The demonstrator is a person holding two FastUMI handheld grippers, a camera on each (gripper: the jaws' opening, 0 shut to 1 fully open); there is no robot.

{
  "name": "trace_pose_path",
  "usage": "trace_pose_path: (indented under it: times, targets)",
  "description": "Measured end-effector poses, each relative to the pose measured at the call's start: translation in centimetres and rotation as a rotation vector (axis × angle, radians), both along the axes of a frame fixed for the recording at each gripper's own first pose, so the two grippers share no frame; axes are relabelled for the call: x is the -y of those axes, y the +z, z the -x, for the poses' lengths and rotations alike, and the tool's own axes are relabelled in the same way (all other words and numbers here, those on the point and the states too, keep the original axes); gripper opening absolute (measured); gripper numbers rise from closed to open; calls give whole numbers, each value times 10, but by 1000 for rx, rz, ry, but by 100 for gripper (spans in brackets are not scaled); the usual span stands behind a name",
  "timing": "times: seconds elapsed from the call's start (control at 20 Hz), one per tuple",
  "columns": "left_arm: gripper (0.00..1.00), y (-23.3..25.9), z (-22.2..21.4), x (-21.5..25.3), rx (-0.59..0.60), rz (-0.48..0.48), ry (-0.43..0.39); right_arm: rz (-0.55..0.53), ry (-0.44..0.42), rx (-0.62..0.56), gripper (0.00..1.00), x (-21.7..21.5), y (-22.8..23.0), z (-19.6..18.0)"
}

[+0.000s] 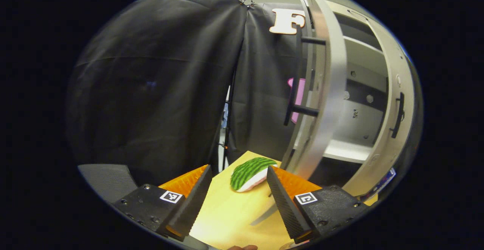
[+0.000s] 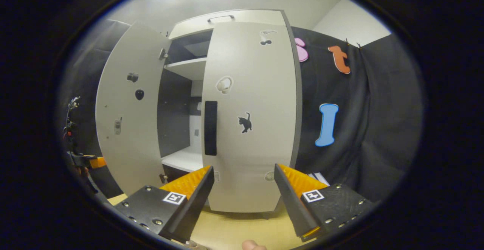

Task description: Grasp the bottle in the cabinet with the left hand and place it on the coaster, then close the right door with the right hand and the left door with the left hand.

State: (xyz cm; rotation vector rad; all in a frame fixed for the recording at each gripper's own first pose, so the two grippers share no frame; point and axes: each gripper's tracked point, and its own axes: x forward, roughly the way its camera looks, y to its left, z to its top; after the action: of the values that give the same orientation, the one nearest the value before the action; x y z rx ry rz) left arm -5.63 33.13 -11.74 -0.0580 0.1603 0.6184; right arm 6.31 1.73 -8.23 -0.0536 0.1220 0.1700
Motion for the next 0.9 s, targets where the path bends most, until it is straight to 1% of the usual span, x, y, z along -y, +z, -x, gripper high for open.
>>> trace_pose_path:
  times: [0.05,0.1,0.25,0.3,0.35,0.4,0.45,0.5,0.55,0.6,0.65,0.8,0.85,0.9]
  targets:
    - [96,-2,1,-1,-14,-12,7,-2,-15,-3,93,6,-1,-1]
    - [93,-2,-3,-2,-17,-21,7,-4,-28,-6,96,14,0,-4]
    - [92,0,-9,-3,0,-10,-33,-9,-55,-21,96,25,-5,-10]
    - [91,-2,-10,-3,9,5,-39,-11,-58,-27,93,26,-7,-11]
    - [90,-3,-11,-1,17,20,-44,-13,-58,-31,93,26,-8,-12]
    - [84,-4,-12,1,26,29,-50,-12,-58,-32,93,28,-9,-13]
    - [89,-4,-12,4,29,30,-59,-13,-56,-30,93,27,-8,-13]
    - [82,-4,-13,6,31,29,-69,-13,-51,-29,96,25,-9,-13]
    - [88,-4,-15,10,29,30,-84,-11,-44,-28,96,22,-9,-13]
    - [88,-5,-16,16,28,29,-103,-7,-38,-30,96,20,-11,-13]
    - [88,-5,-19,23,23,28,-125,-4,-32,-33,93,18,-12,-13]
    - [87,-6,-25,40,19,20,-167,-1,-15,-37,94,14,-13,-12]
    - [87,-8,-28,46,19,22,-179,2,-14,-35,97,16,-12,-11]
    - [87,-9,-31,53,17,25,-195,6,-16,-33,96,18,-11,-10]
